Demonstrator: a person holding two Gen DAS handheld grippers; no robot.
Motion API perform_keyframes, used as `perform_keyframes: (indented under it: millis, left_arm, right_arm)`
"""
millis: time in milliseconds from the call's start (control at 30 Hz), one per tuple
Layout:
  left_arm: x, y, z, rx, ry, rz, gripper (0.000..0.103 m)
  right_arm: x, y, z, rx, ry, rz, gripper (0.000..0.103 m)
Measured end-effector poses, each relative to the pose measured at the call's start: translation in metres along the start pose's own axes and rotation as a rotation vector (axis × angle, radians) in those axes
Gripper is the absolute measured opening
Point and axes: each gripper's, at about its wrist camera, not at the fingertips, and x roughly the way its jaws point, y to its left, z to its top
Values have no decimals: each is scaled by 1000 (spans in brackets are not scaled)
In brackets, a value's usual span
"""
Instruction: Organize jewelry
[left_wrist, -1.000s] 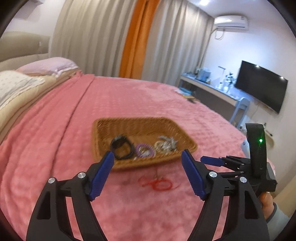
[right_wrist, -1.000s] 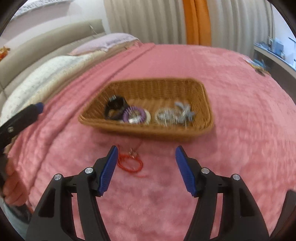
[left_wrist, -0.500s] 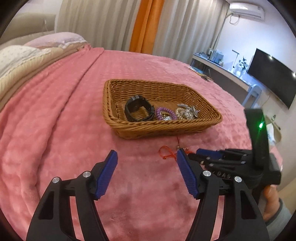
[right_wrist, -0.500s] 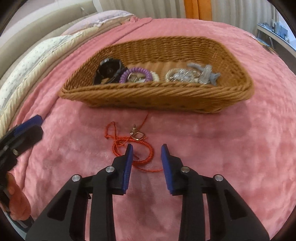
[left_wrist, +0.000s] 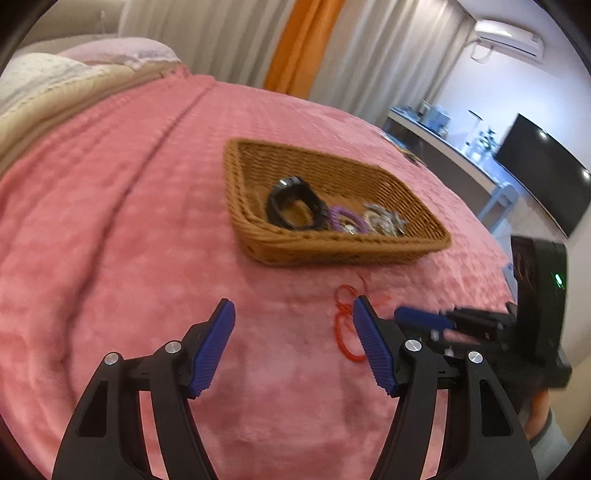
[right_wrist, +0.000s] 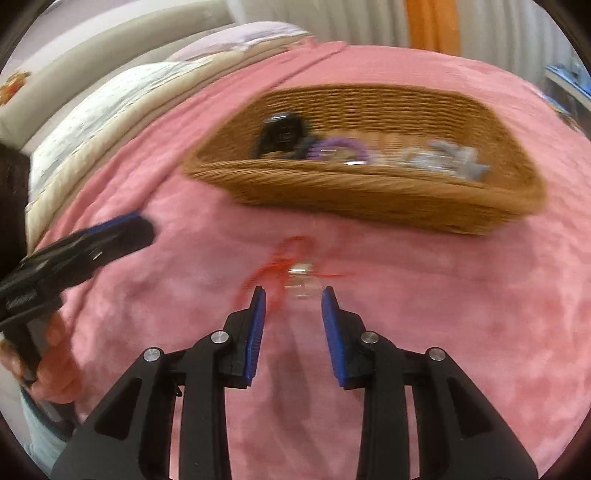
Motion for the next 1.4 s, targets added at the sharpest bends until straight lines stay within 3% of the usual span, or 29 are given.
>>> perform_keyframes:
  millis: [100,167,233,500,633,700,733,867,1067,1233,1300,1400]
  left_arm:
    - [17,-15,-7,50,52,-24,64]
    - [30,-27,-15,103,88,-17,54]
    - [41,-39,-20,148,117,4,51]
    - [58,-51,-29,219,154,74,46]
    - [57,-54,-31,240,152,61,32]
    - [54,-49,-31,230,156,52,17]
    - [55,-44,-30,209,167,33,15]
    - [54,-31,-27,141,173,-10,15]
    - [55,-36,-30,152,168,7,15]
    - [57,-31,-27,124,176,-17,18]
    - [57,-31,-27,125,178,-20,19]
    - [57,-31,-28,124,181,-30,22]
  right_arm:
    - [5,-13,8,39,11,-2,28]
    - [10,-9,14,22,11,2,28]
    - [12,-4,16,2,15,3,28]
    - [27,12,11,-49,51,-25,19]
    - [28,16,10,-70,54,-48,14]
    - [26,14,8,-72,55,-56,10]
    - [24,12,6,-71,56,-63,8]
    - [17,3,1,-72,58,-87,5]
    - [1,1,-10,-87,30,-132,5]
    - [-6,-7,10,-45,-2,-17,11]
    - [-1,-6,18,-63,1,-18,35]
    - [12,-5,22,-80,38,10,40]
